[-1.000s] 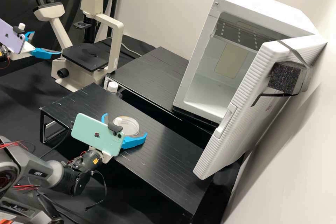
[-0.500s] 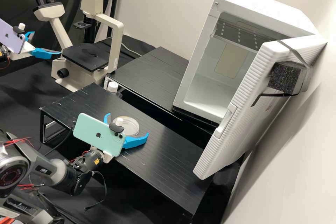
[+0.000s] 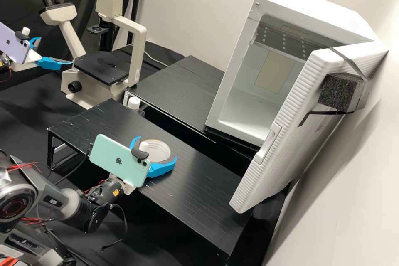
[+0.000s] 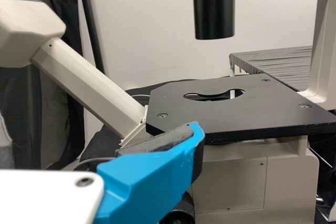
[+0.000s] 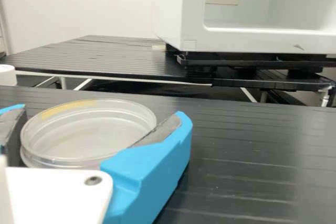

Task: Return the petri dish to the incubator.

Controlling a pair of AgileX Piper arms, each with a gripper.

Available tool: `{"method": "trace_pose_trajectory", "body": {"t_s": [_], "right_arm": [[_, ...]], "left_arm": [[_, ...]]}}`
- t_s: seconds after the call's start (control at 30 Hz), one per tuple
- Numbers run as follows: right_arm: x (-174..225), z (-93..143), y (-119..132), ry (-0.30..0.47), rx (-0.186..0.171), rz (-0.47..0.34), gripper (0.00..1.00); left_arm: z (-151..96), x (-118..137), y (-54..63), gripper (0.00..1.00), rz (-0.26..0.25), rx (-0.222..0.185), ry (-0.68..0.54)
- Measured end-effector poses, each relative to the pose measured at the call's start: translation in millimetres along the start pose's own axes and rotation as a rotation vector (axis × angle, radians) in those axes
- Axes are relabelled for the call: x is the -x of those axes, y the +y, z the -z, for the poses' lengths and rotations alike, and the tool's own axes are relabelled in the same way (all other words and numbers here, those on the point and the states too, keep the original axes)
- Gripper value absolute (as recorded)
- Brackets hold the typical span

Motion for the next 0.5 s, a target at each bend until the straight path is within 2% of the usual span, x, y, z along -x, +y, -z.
{"method": "trace_pose_trajectory", "body": {"t_s": [0.5], "right_arm": [[-0.5,-1.3,1.3,-0.001,-0.004,-0.011,0.0]], "left_arm": [[0.0,0.0,0.0,1.0,0.0,0.0,0.0]]}}
